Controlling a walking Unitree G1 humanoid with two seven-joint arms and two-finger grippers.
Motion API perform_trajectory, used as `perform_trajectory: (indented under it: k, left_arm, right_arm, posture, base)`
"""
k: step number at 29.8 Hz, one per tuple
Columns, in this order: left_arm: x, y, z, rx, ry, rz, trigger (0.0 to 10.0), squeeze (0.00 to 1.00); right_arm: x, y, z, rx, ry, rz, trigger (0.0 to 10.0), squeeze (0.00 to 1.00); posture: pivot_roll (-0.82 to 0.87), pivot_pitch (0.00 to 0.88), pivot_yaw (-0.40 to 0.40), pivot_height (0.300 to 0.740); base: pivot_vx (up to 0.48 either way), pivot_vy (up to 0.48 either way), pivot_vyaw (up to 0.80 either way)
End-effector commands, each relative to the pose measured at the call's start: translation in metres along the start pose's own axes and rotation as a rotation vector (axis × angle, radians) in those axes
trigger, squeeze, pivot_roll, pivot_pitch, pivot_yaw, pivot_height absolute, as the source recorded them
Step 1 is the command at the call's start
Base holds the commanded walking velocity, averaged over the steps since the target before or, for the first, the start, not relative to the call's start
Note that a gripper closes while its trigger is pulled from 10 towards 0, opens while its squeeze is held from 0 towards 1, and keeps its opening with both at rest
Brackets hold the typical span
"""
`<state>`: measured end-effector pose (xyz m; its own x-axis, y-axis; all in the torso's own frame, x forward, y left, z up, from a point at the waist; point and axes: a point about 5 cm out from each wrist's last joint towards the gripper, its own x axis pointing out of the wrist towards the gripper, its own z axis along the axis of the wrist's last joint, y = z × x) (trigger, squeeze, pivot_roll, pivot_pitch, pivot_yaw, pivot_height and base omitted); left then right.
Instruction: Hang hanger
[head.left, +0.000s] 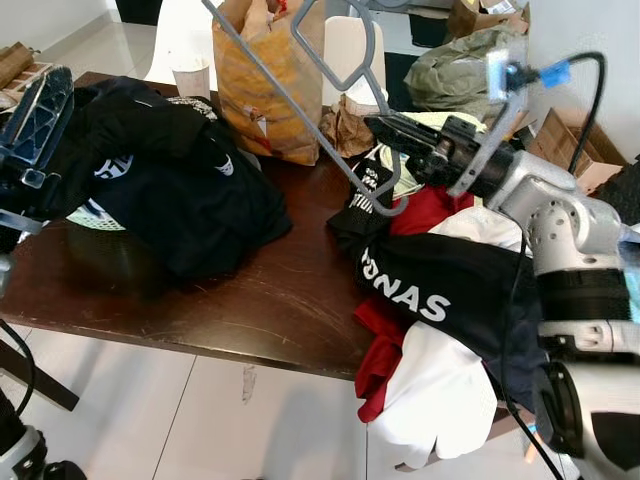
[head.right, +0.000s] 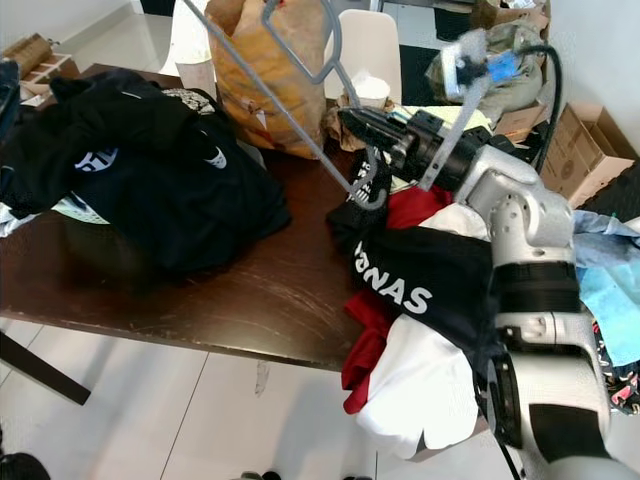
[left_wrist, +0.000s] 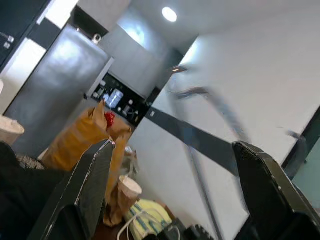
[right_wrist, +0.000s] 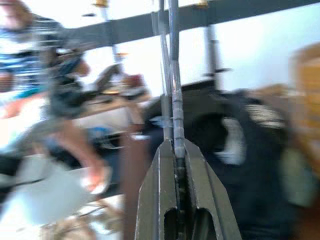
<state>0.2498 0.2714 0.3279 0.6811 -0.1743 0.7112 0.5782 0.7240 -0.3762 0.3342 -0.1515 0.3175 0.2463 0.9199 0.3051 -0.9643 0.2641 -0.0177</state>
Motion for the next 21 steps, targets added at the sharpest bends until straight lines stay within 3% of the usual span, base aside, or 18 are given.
perform_trajectory:
  k: [1, 6, 11, 14, 21]
  left_arm:
    - [0.003, -0.008, -0.008, -0.041, 0.01, -0.052, 10.0, 0.0]
    - [0.007, -0.023, -0.027, -0.129, 0.056, -0.161, 10.0, 0.0]
    - [0.006, -0.034, -0.034, -0.161, 0.092, -0.235, 10.0, 0.0]
    - [-0.002, -0.054, -0.045, -0.182, 0.194, -0.367, 10.0, 0.0]
    - [-0.009, -0.06, -0.048, -0.197, 0.244, -0.428, 10.0, 0.0]
  right_arm:
    - [0.006, 0.013, 0.005, 0.0, -0.025, 0.104, 0.0, 0.0]
    - [0.014, 0.027, 0.0, 0.04, -0.034, 0.211, 0.0, 0.0]
    - [0.017, 0.033, -0.002, 0.04, -0.017, 0.257, 0.0, 0.0]
    - [0.018, 0.037, -0.003, 0.036, 0.002, 0.277, 0.0, 0.0]
    - [0.017, 0.038, -0.005, 0.038, 0.012, 0.278, 0.0, 0.0]
  posture:
    - [0.01, 0.188, -0.045, 0.74]
    - [0.0, 0.186, -0.044, 0.74]
    - [0.0, 0.185, -0.043, 0.74]
    - [0.0, 0.186, -0.044, 0.74]
    - [0.0, 0.184, -0.047, 0.74]
  base:
    - [0.0, 0.0, 0.0]
    - [0.0, 0.0, 0.0]
    - [0.0, 0.0, 0.0]
    - [0.0, 0.0, 0.0]
    - [0.0, 0.0, 0.0]
